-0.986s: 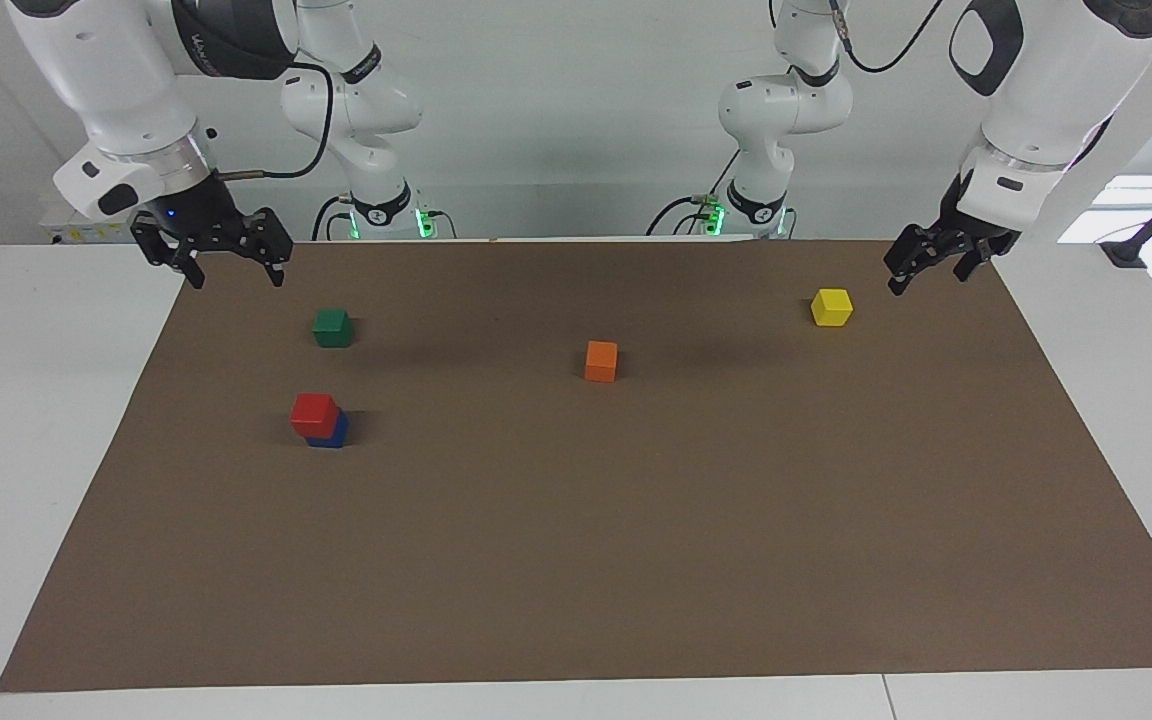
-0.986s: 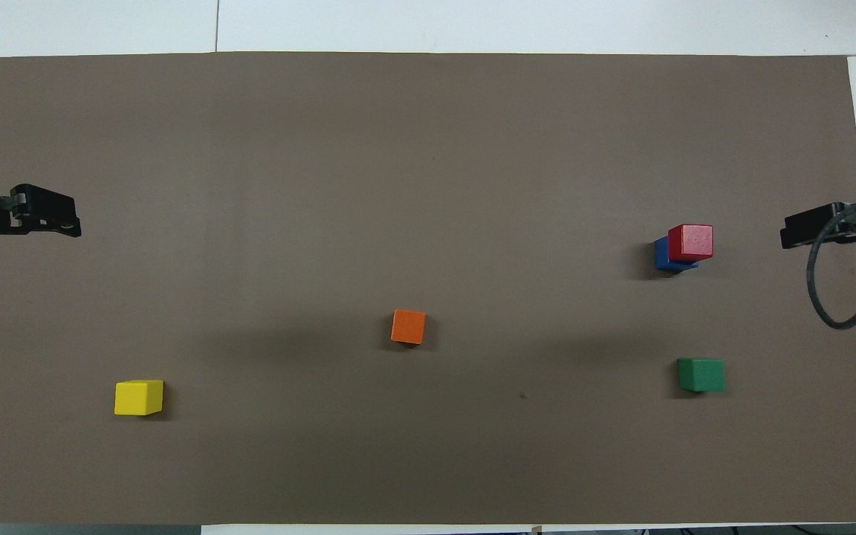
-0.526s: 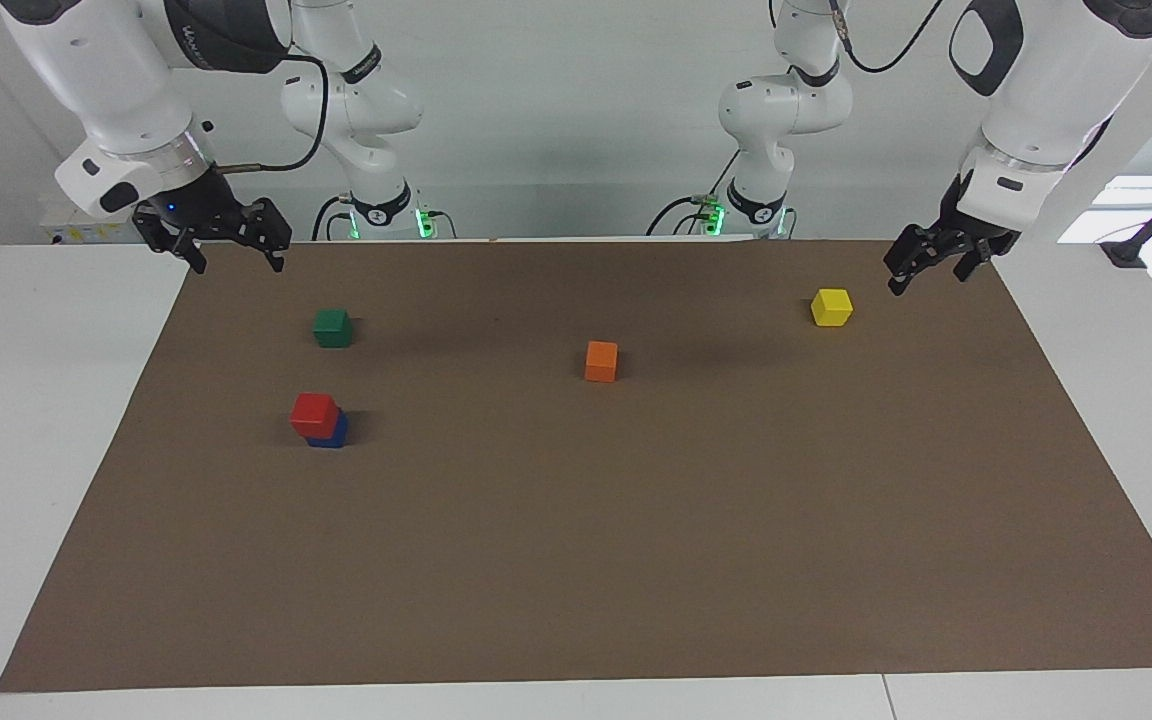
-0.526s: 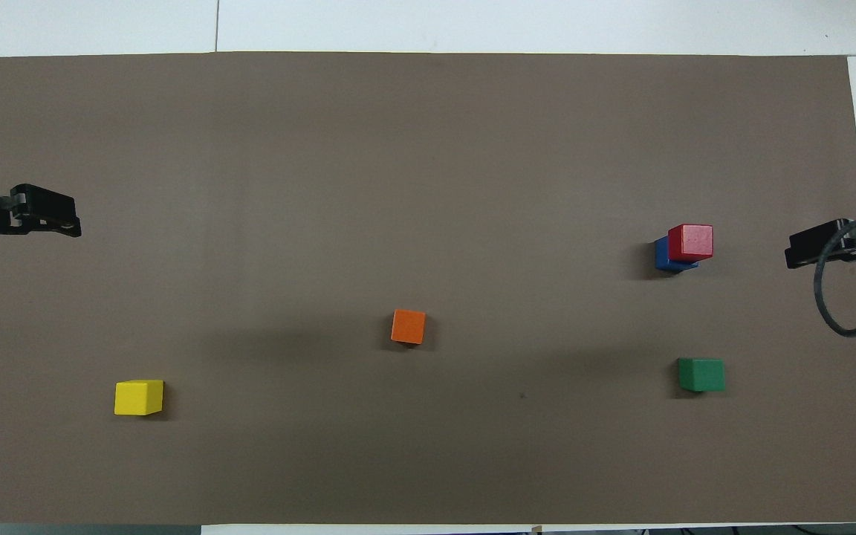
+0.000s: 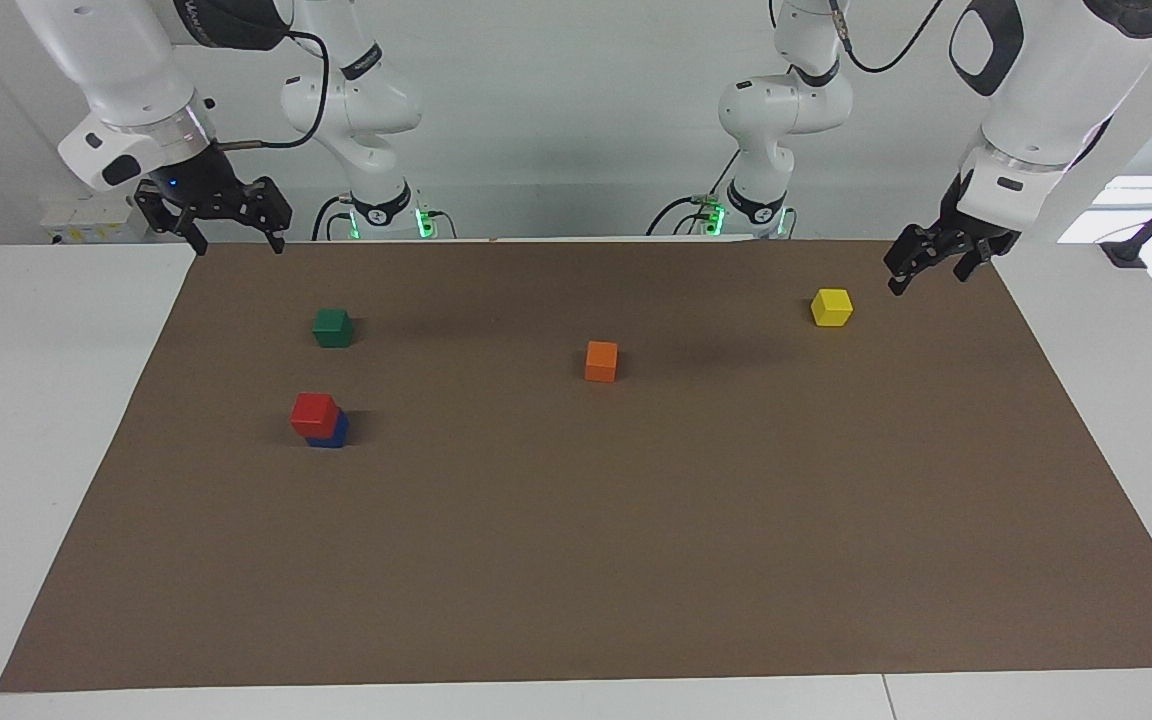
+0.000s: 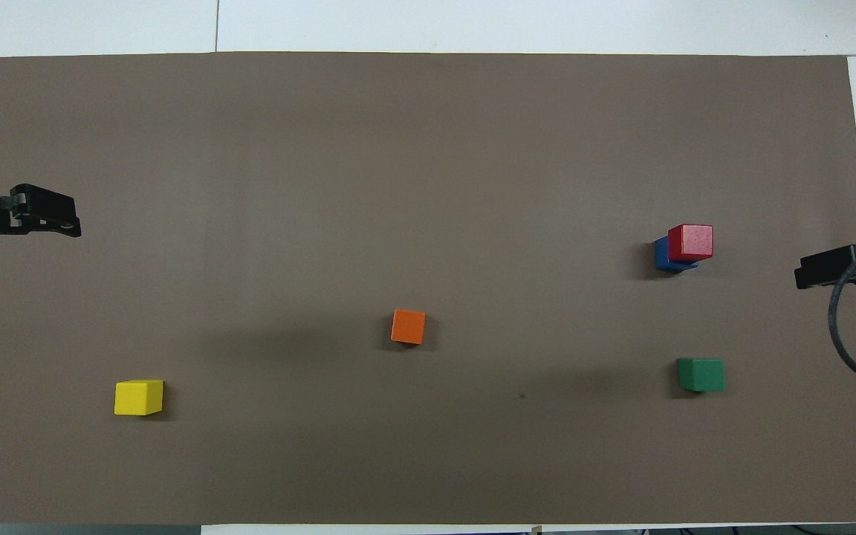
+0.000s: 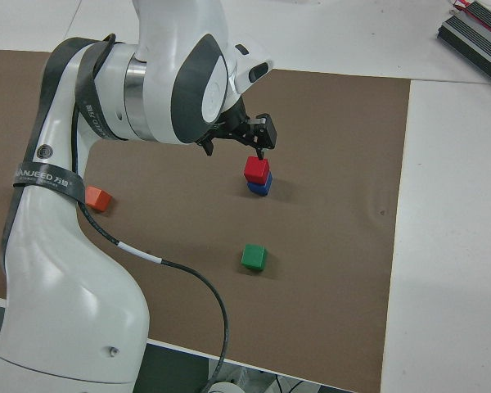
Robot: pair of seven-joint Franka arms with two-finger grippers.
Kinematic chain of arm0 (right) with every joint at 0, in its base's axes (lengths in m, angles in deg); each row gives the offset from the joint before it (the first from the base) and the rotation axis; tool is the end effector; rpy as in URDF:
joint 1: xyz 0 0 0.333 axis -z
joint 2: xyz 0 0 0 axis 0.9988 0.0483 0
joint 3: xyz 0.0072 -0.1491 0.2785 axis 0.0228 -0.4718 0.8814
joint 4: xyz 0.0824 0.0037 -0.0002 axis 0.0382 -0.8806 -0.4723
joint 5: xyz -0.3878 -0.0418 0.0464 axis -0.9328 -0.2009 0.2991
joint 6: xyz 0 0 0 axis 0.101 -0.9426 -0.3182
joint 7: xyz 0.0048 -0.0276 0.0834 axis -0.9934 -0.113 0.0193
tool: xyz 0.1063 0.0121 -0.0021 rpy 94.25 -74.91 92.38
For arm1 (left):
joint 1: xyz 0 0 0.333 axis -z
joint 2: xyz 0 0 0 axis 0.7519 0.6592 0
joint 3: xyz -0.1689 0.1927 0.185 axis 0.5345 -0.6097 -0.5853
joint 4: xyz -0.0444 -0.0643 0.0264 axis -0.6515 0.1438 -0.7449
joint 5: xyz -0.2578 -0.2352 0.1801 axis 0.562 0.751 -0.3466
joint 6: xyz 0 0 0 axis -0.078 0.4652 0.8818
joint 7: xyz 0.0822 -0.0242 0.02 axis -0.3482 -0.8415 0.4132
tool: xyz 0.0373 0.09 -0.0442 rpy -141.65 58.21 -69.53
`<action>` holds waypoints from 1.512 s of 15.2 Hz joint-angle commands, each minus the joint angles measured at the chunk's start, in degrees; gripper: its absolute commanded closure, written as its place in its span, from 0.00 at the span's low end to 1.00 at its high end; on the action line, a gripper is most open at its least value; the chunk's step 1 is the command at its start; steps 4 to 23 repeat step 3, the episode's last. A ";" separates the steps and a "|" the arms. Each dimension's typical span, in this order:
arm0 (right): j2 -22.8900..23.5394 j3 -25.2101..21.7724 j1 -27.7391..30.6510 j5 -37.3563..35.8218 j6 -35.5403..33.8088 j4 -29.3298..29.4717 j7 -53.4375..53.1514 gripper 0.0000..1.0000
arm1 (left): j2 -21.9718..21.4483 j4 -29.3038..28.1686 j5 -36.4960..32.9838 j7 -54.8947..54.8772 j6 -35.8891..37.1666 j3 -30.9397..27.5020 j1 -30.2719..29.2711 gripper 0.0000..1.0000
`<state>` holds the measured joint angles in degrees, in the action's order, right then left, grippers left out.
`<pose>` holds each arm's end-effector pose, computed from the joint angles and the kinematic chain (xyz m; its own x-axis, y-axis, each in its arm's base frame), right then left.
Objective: Transfer red block to right arm and stack on blue block
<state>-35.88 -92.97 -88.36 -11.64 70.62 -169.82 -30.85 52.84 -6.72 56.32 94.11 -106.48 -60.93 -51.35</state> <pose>0.5058 -0.0232 0.6144 0.9974 0.0117 -0.0705 0.0128 -0.9998 0.0145 0.5495 -0.0295 0.6073 0.9916 0.1290 0.0007 0.1290 -0.9914 -0.0210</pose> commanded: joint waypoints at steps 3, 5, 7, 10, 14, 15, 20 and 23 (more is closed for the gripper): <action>-1.01 0.40 1.21 0.75 1.19 -1.47 1.46 0.00 | -0.25 -0.19 0.71 0.05 0.24 -0.18 -0.13 0.00; -1.01 0.40 1.21 0.75 1.19 -1.47 1.46 0.00 | -0.25 -0.19 0.71 0.05 0.24 -0.18 -0.13 0.00; -1.01 0.40 1.21 0.75 1.19 -1.47 1.46 0.00 | -0.25 -0.19 0.71 0.05 0.24 -0.18 -0.13 0.00; -1.01 0.40 1.21 0.75 1.19 -1.47 1.46 0.00 | -0.25 -0.19 0.71 0.05 0.24 -0.18 -0.13 0.00; -1.01 0.40 1.21 0.75 1.19 -1.47 1.46 0.00 | -0.25 -0.19 0.71 0.05 0.24 -0.18 -0.13 0.00; -1.01 0.40 1.21 0.75 1.19 -1.47 1.46 0.00 | -0.25 -0.19 0.71 0.05 0.24 -0.18 -0.13 0.00; -1.01 0.40 1.21 0.75 1.19 -1.47 1.46 0.00 | -0.25 -0.19 0.71 0.05 0.24 -0.18 -0.13 0.00; -1.01 0.40 1.21 0.75 1.19 -1.47 1.46 0.00 | -0.25 -0.19 0.71 0.05 0.24 -0.18 -0.13 0.00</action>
